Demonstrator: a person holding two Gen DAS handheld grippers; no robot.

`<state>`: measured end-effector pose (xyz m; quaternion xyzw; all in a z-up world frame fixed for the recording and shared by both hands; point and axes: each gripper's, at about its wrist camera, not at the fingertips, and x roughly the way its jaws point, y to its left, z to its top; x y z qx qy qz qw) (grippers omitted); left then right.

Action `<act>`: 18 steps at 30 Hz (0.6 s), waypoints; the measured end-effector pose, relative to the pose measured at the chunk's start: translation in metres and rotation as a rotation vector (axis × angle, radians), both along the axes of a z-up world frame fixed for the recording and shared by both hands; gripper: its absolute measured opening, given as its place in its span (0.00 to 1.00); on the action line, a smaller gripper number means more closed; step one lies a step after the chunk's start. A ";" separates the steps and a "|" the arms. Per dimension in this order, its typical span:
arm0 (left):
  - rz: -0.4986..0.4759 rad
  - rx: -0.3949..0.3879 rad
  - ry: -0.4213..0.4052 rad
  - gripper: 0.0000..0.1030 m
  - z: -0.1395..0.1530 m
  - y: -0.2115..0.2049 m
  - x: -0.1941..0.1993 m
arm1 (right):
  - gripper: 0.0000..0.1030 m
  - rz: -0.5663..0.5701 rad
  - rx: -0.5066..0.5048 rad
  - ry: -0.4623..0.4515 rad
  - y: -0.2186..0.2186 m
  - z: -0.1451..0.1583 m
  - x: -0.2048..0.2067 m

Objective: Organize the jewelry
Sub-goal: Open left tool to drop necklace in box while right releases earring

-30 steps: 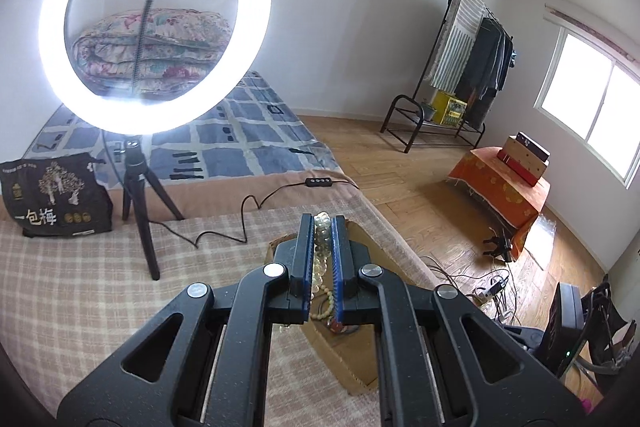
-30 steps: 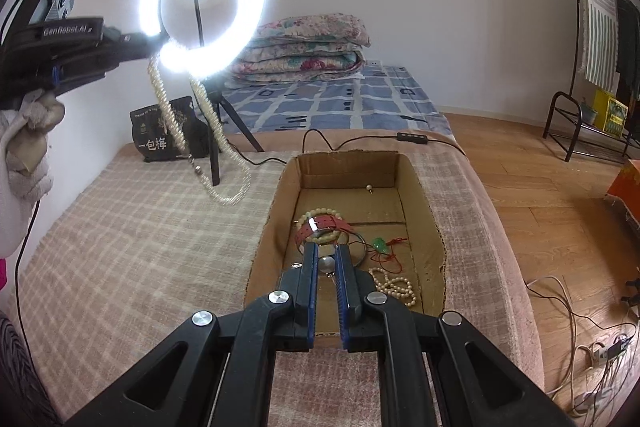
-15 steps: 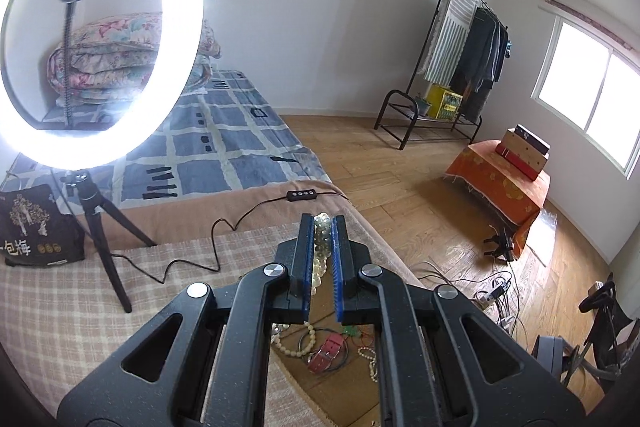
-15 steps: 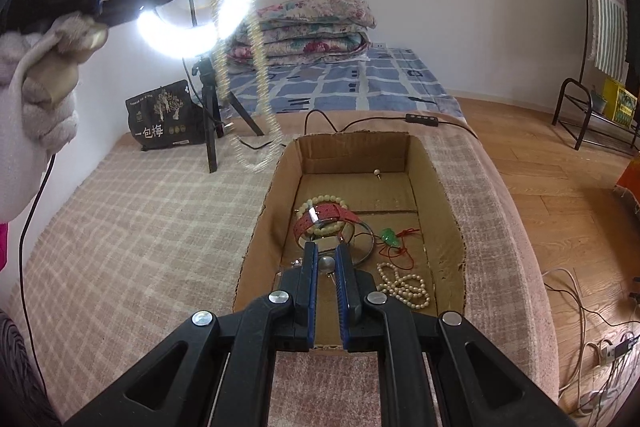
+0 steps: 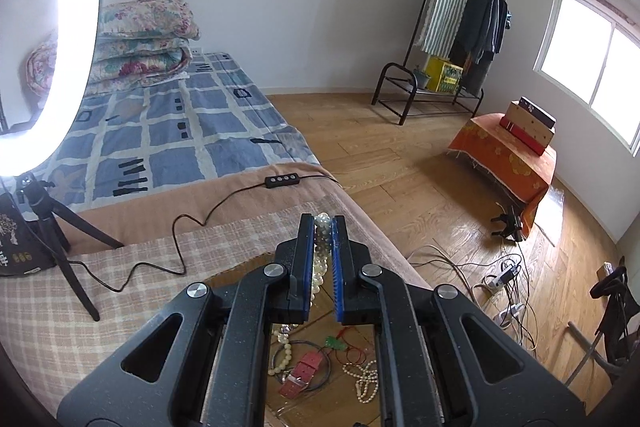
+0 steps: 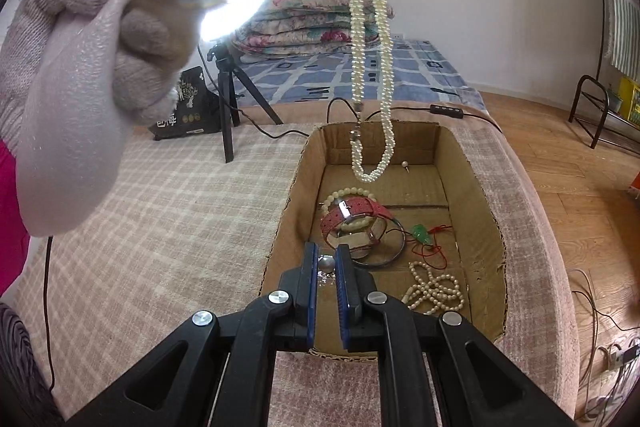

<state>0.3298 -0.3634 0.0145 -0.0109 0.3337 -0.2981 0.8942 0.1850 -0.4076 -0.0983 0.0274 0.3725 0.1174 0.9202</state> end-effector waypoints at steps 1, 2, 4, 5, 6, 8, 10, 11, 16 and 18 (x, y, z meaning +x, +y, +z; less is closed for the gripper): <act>-0.004 0.009 0.002 0.06 -0.002 -0.003 -0.001 | 0.06 0.001 -0.002 0.002 0.000 -0.001 0.001; -0.005 0.015 0.001 0.06 -0.003 -0.006 -0.002 | 0.06 0.001 -0.003 0.005 0.000 -0.002 0.001; -0.011 0.025 0.004 0.06 -0.005 -0.011 -0.003 | 0.06 -0.001 -0.002 0.008 -0.001 -0.003 0.003; -0.013 0.029 0.004 0.06 -0.006 -0.012 -0.004 | 0.06 -0.001 -0.002 0.009 -0.001 -0.003 0.003; -0.014 0.034 0.003 0.06 -0.007 -0.014 -0.004 | 0.07 0.001 0.000 0.011 -0.001 -0.003 0.003; -0.014 0.036 0.000 0.06 -0.007 -0.016 -0.006 | 0.08 0.005 0.001 0.009 0.000 -0.003 0.003; -0.009 0.036 -0.011 0.06 -0.007 -0.017 -0.007 | 0.26 0.002 -0.009 0.004 0.002 -0.003 0.003; -0.004 0.036 -0.017 0.06 -0.007 -0.016 -0.006 | 0.29 0.006 -0.011 0.000 0.003 -0.002 0.003; 0.007 0.033 -0.037 0.54 -0.004 -0.010 -0.006 | 0.60 0.009 -0.049 -0.018 0.009 0.001 0.001; 0.020 0.029 -0.056 0.59 0.000 -0.003 -0.007 | 0.75 -0.003 -0.069 -0.038 0.011 0.004 -0.001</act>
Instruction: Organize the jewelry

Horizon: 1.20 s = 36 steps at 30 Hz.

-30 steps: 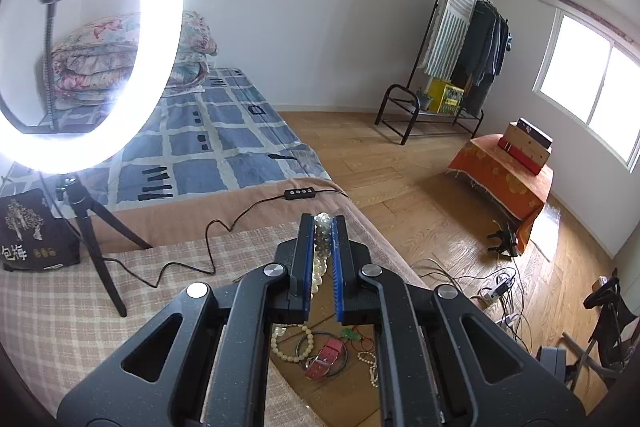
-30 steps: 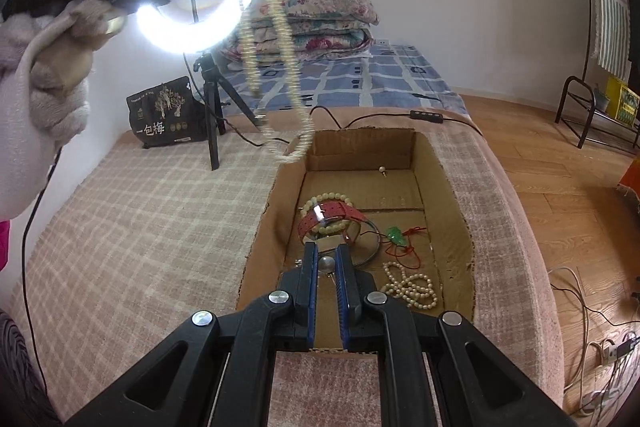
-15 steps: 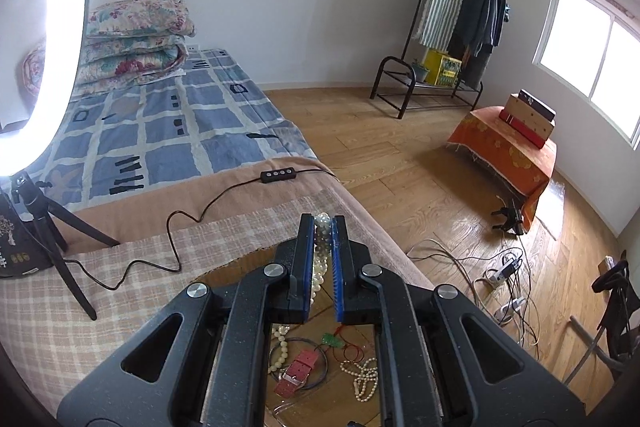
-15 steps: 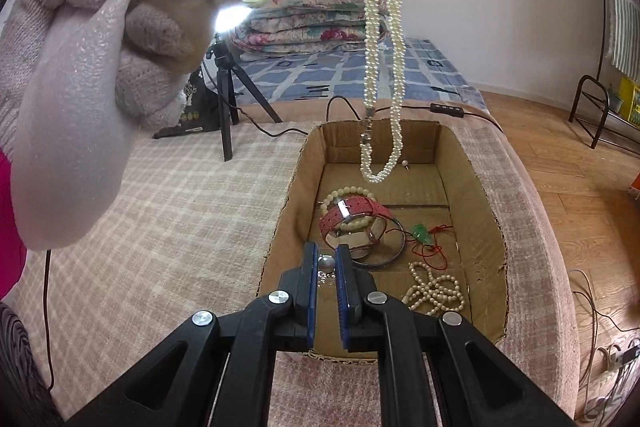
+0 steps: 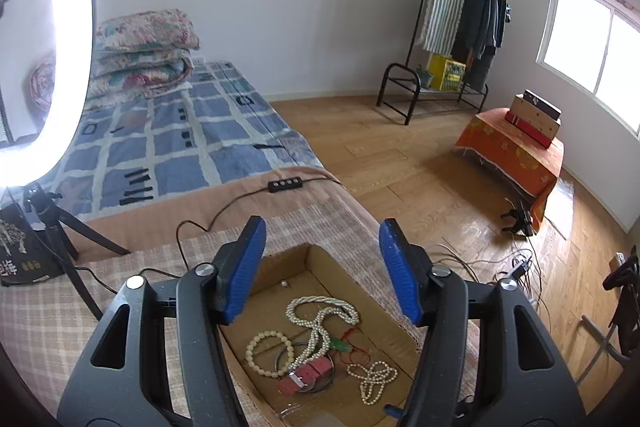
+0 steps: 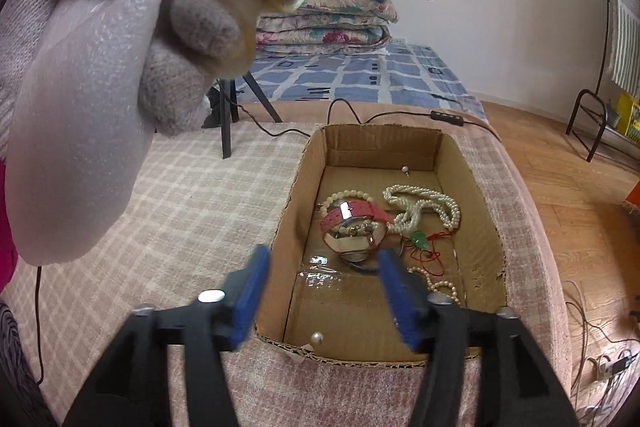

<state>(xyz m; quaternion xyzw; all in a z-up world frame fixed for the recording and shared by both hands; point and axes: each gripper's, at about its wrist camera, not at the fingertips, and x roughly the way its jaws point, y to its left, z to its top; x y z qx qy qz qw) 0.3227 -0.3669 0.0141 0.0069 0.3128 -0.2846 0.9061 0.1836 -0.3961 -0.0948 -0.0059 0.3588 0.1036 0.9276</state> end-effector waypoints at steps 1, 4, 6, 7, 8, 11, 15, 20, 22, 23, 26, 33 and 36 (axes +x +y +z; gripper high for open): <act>0.001 -0.001 0.003 0.59 0.001 0.002 0.000 | 0.80 -0.004 -0.008 -0.009 0.001 0.002 -0.001; 0.010 -0.004 0.010 0.66 0.003 0.009 0.001 | 0.92 -0.024 -0.031 -0.028 0.002 0.006 -0.004; 0.014 -0.006 0.005 0.69 0.005 0.013 -0.001 | 0.97 -0.026 -0.040 -0.027 0.003 0.007 -0.004; 0.015 -0.005 0.004 0.69 0.006 0.013 -0.002 | 0.98 -0.025 -0.047 -0.027 0.004 0.007 -0.004; 0.015 -0.003 0.003 0.69 0.007 0.014 -0.004 | 0.98 -0.024 -0.056 -0.028 0.005 0.007 -0.003; 0.018 0.007 -0.006 0.71 0.011 0.016 -0.008 | 0.99 -0.034 -0.085 -0.029 0.008 0.009 -0.005; 0.030 0.008 -0.021 0.76 0.018 0.023 -0.014 | 1.00 -0.049 -0.102 -0.034 0.010 0.015 -0.008; 0.045 0.006 -0.030 0.76 0.028 0.039 -0.022 | 1.00 -0.080 -0.112 -0.049 0.011 0.026 -0.011; 0.053 0.006 -0.038 0.76 0.033 0.047 -0.027 | 1.00 -0.091 -0.122 -0.057 0.013 0.031 -0.015; 0.058 0.006 -0.042 0.76 0.035 0.051 -0.029 | 1.00 -0.094 -0.122 -0.058 0.013 0.034 -0.016; 0.068 0.007 -0.051 0.76 0.041 0.062 -0.036 | 1.00 -0.108 -0.124 -0.062 0.015 0.042 -0.020; 0.101 0.006 -0.077 0.76 0.057 0.095 -0.059 | 1.00 -0.150 -0.106 -0.097 0.019 0.067 -0.034; 0.112 0.003 -0.089 0.76 0.063 0.109 -0.070 | 1.00 -0.159 -0.114 -0.110 0.023 0.076 -0.041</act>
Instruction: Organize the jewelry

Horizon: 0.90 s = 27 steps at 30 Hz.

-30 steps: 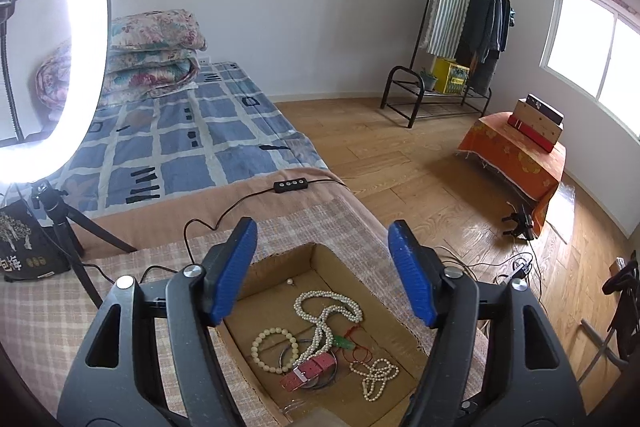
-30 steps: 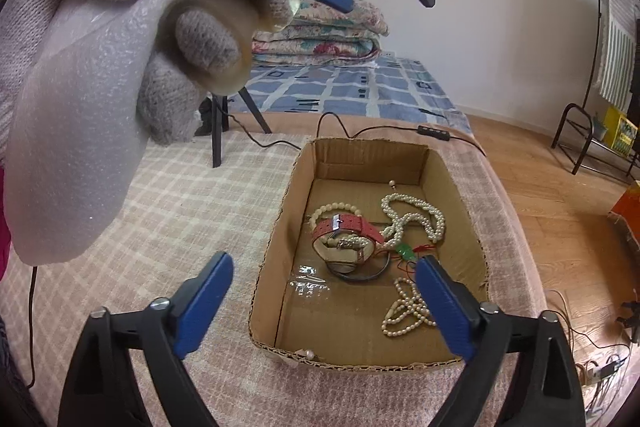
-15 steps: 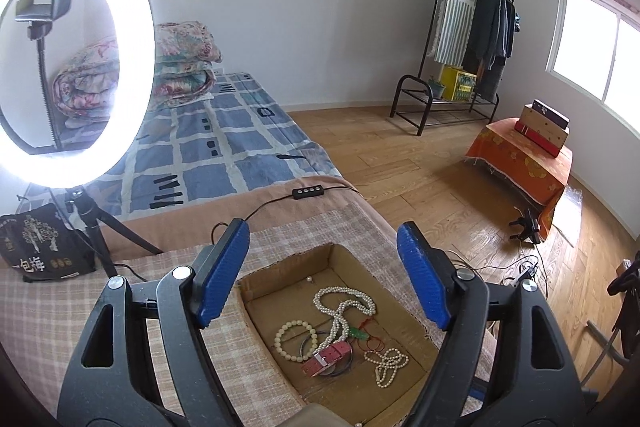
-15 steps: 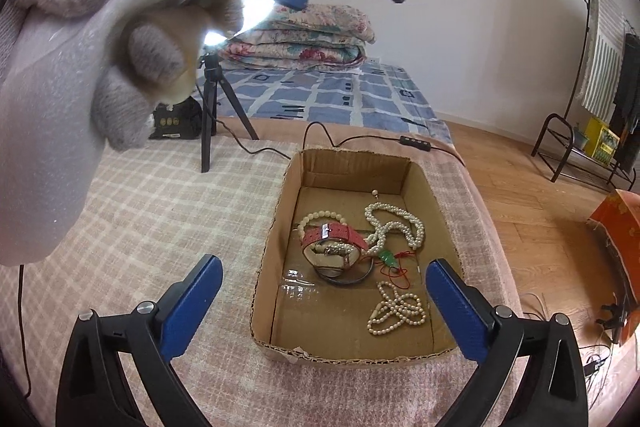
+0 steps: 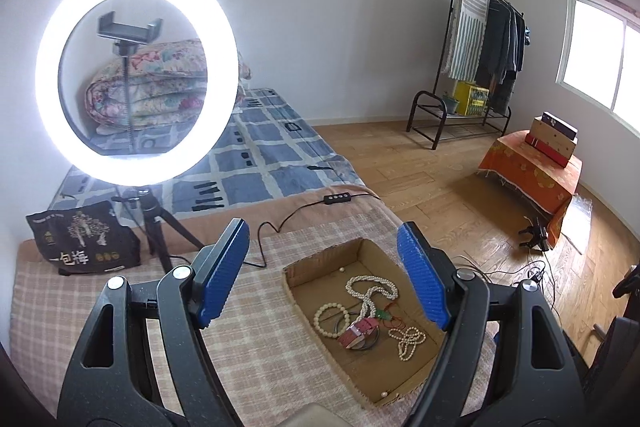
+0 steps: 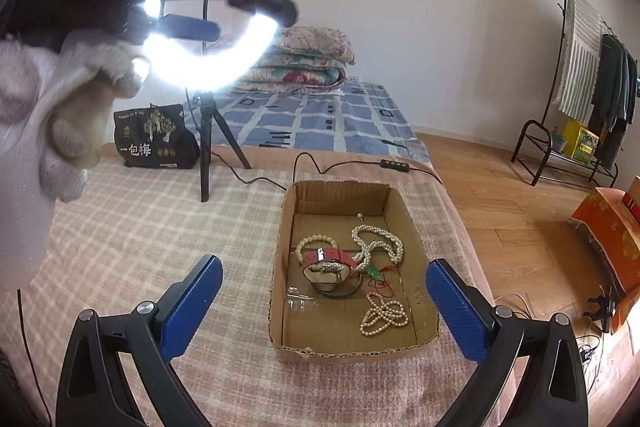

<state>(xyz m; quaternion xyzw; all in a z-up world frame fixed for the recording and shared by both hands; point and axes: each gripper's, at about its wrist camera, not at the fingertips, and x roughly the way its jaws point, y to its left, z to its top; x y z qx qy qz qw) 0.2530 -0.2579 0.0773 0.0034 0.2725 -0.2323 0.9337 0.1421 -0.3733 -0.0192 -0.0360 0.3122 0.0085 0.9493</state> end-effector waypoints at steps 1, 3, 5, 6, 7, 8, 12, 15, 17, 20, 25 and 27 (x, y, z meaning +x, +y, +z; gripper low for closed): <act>0.002 -0.001 -0.005 0.76 0.002 0.005 -0.005 | 1.00 -0.002 -0.006 -0.005 0.002 0.003 -0.004; 0.005 -0.001 -0.017 0.76 0.007 0.015 -0.013 | 1.00 -0.007 -0.013 -0.010 0.005 0.008 -0.008; 0.006 0.003 -0.027 0.76 0.010 0.026 -0.024 | 1.00 -0.013 -0.019 -0.015 0.007 0.013 -0.014; 0.009 0.009 -0.034 0.76 0.011 0.031 -0.029 | 1.00 -0.016 -0.023 -0.019 0.008 0.015 -0.017; 0.014 0.013 -0.042 0.76 0.012 0.037 -0.036 | 1.00 -0.019 -0.027 -0.021 0.009 0.017 -0.020; 0.014 0.014 -0.045 0.76 0.013 0.041 -0.039 | 1.00 -0.024 -0.033 -0.023 0.009 0.019 -0.023; 0.019 0.011 -0.053 0.89 0.015 0.061 -0.065 | 1.00 -0.056 -0.059 -0.038 0.012 0.028 -0.033; 0.021 -0.011 -0.061 0.90 0.019 0.077 -0.088 | 1.00 -0.073 -0.060 -0.041 0.011 0.032 -0.041; 0.028 -0.003 -0.075 0.91 0.021 0.087 -0.103 | 1.00 -0.085 -0.072 -0.033 0.011 0.034 -0.046; 0.027 0.005 -0.074 0.91 0.020 0.096 -0.119 | 1.00 -0.117 -0.099 -0.039 0.012 0.037 -0.054; 0.031 0.042 -0.111 0.98 0.020 0.110 -0.153 | 1.00 -0.163 -0.076 -0.056 0.007 0.043 -0.070; 0.026 0.048 -0.119 0.99 0.018 0.113 -0.166 | 1.00 -0.173 -0.072 -0.062 0.006 0.045 -0.076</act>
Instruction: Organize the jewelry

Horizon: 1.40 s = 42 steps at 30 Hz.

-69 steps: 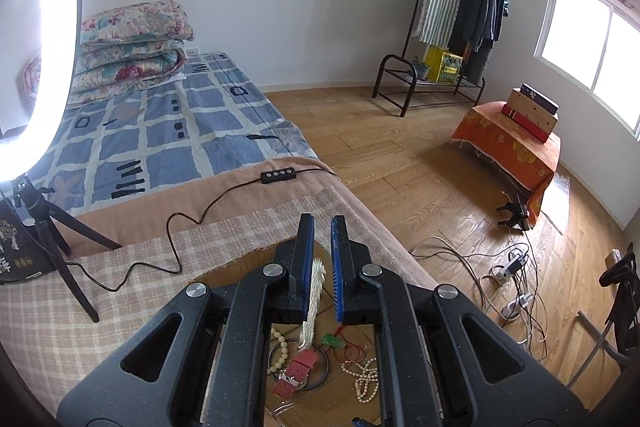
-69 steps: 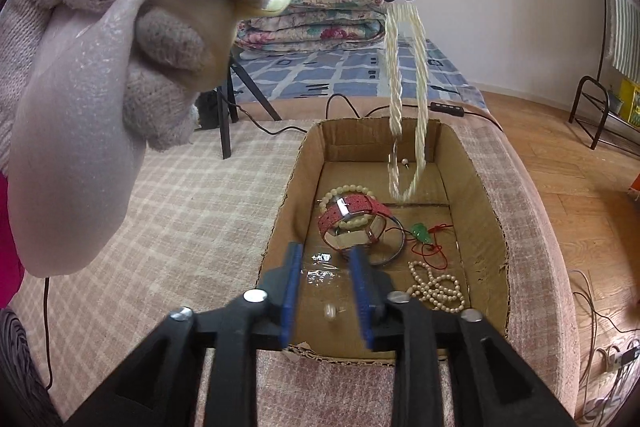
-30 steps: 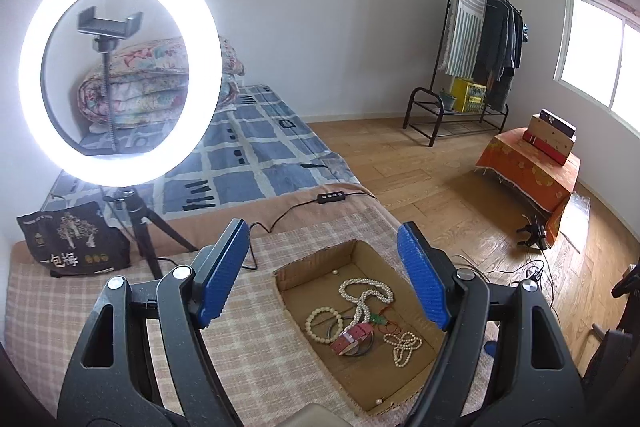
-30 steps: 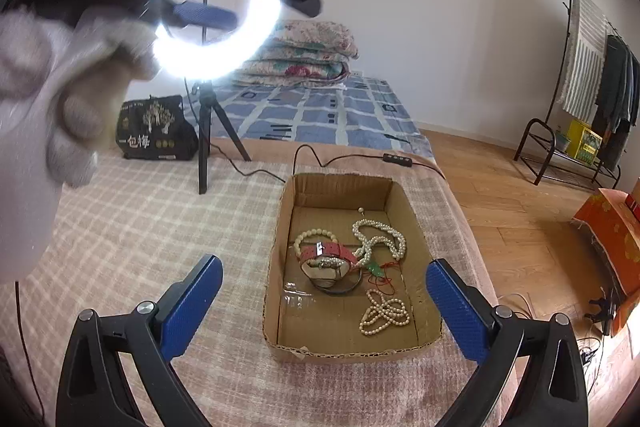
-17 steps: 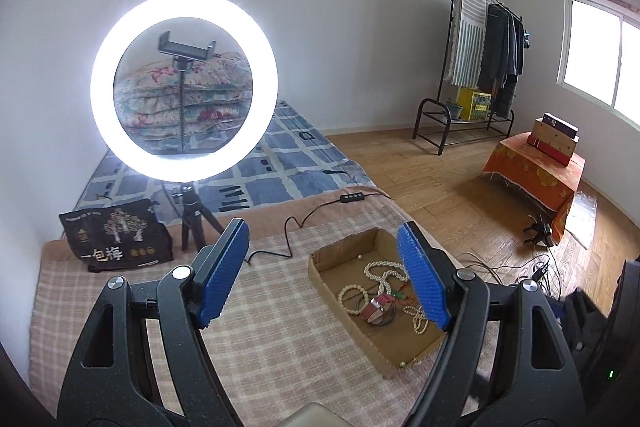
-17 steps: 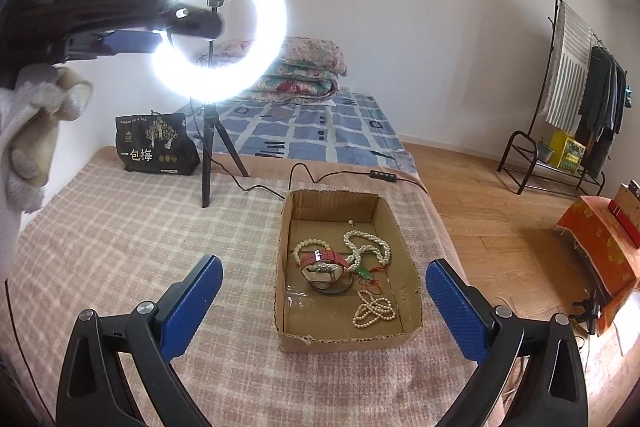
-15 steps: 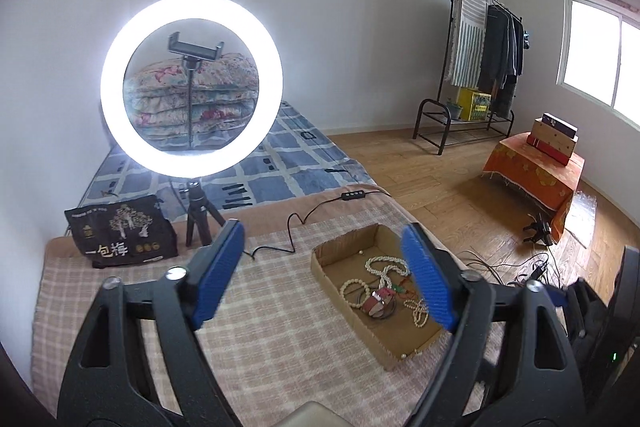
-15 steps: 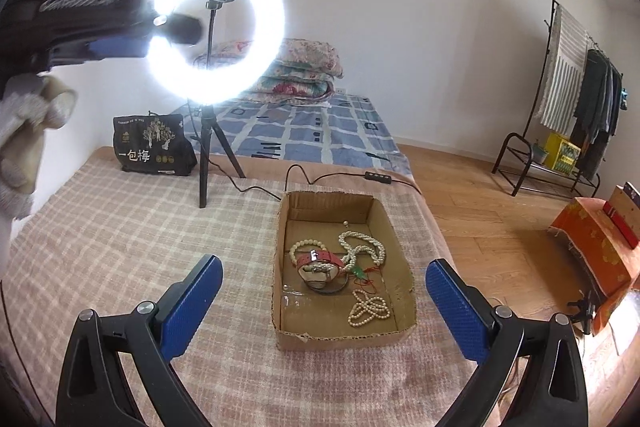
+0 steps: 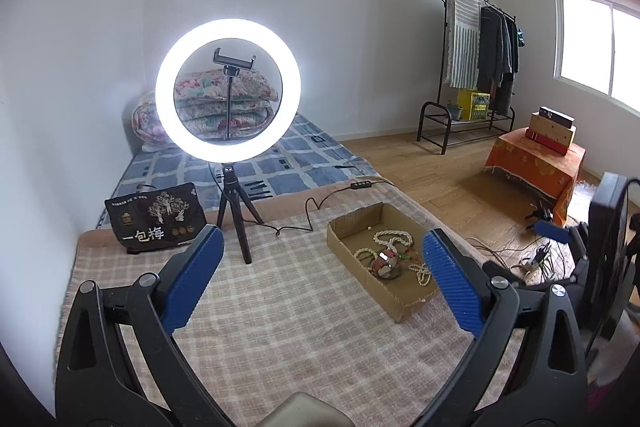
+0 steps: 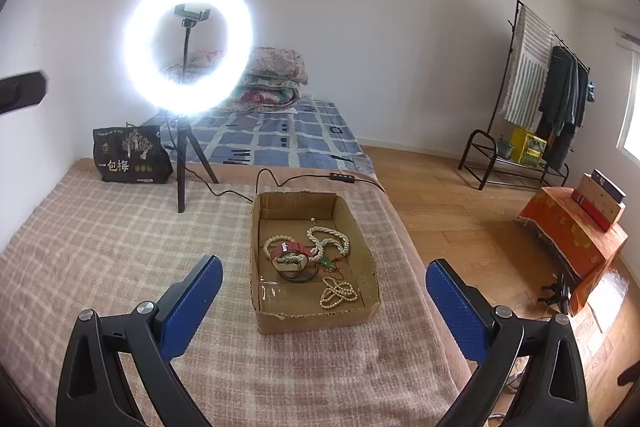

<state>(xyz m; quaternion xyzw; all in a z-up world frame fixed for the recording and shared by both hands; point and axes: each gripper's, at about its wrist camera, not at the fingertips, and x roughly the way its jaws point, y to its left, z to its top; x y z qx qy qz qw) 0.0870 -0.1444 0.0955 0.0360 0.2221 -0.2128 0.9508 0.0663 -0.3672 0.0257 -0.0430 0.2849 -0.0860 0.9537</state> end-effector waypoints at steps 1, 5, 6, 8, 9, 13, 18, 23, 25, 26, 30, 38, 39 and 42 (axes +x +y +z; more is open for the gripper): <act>-0.003 0.000 0.002 0.99 -0.001 0.001 -0.004 | 1.00 -0.003 0.000 -0.004 0.000 0.001 -0.002; -0.010 0.001 0.002 0.99 -0.005 0.005 -0.022 | 1.00 -0.012 0.005 -0.026 0.003 0.005 -0.013; -0.010 0.005 -0.003 0.99 -0.006 0.005 -0.026 | 1.00 -0.011 0.010 -0.031 0.005 0.006 -0.016; -0.011 0.019 -0.008 0.99 -0.007 0.003 -0.035 | 1.00 -0.008 0.023 -0.043 0.006 0.007 -0.022; -0.010 0.026 -0.011 0.99 -0.007 0.002 -0.038 | 1.00 -0.008 0.028 -0.050 0.007 0.007 -0.024; -0.012 0.030 -0.017 1.00 -0.009 0.002 -0.046 | 1.00 -0.012 0.056 -0.067 0.008 0.006 -0.031; 0.007 0.041 -0.032 1.00 -0.014 0.003 -0.051 | 1.00 -0.015 0.040 -0.109 0.012 0.009 -0.035; 0.007 0.045 0.004 1.00 -0.026 0.004 -0.048 | 1.00 -0.031 0.032 -0.122 0.012 0.006 -0.034; 0.000 0.059 0.019 1.00 -0.031 0.001 -0.046 | 1.00 -0.038 0.033 -0.123 0.010 0.005 -0.032; -0.003 0.064 0.023 1.00 -0.033 0.000 -0.046 | 1.00 -0.039 0.031 -0.123 0.009 0.005 -0.032; -0.015 0.077 0.027 1.00 -0.038 -0.004 -0.047 | 1.00 -0.039 0.026 -0.123 0.010 0.005 -0.032; -0.029 0.079 0.033 1.00 -0.041 -0.008 -0.049 | 1.00 -0.033 0.011 -0.109 0.012 0.001 -0.027; -0.029 0.081 0.032 1.00 -0.041 -0.008 -0.049 | 1.00 -0.032 0.012 -0.110 0.012 0.001 -0.027; -0.029 0.080 0.034 1.00 -0.041 -0.008 -0.049 | 1.00 -0.034 0.015 -0.112 0.010 0.000 -0.027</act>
